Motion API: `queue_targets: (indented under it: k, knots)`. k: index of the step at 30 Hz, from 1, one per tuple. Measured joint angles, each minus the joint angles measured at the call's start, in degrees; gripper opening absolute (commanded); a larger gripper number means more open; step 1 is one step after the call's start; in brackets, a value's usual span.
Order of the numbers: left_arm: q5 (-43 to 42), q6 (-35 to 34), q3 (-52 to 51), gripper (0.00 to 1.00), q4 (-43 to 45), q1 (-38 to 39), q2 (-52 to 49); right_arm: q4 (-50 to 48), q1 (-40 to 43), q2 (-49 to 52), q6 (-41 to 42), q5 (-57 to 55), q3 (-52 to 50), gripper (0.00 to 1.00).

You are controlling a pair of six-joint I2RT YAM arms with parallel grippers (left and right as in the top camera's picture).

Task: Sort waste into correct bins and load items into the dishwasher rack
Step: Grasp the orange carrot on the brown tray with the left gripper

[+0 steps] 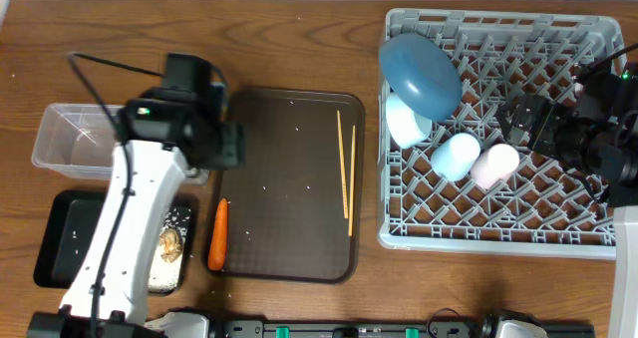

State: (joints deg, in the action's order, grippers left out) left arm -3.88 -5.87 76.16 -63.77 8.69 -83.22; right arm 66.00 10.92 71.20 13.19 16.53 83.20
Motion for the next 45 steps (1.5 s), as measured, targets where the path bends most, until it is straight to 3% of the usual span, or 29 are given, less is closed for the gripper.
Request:
queue_targets:
  k: [5,10,14,17,31,40,44,45]
  knots:
    - [4.07,-6.51,-7.15,0.61,0.44,6.12,-0.11,0.0,0.0,0.0,0.0,0.02,0.0,0.99]
    - [10.75,-17.31,-18.84,0.61,4.11,9.51,-0.72,-0.11,0.0,0.0,0.0,0.02,0.0,0.99]
    - [13.75,-22.18,-25.4,0.47,10.1,9.14,-0.79,-0.22,0.0,0.0,0.0,0.02,0.0,0.99]
    - [14.51,-23.8,-28.76,0.46,13.22,8.87,-0.79,-0.24,0.0,0.0,0.0,0.04,0.0,0.99]
    - [11.72,-24.94,-35.45,0.43,19.69,8.61,-0.79,-0.31,0.0,0.0,0.0,0.04,0.0,0.99]
    - [3.15,-17.92,-35.45,0.4,22.88,8.61,-0.79,-0.33,0.0,0.0,0.0,0.04,0.0,0.99]
    - [2.08,-15.26,-35.45,0.33,23.15,8.61,-0.79,-0.33,0.0,0.0,0.0,0.04,0.0,0.99]
    - [1.95,-14.69,-35.45,0.25,23.12,8.61,-0.81,-0.33,0.0,0.0,0.0,0.04,0.0,0.99]
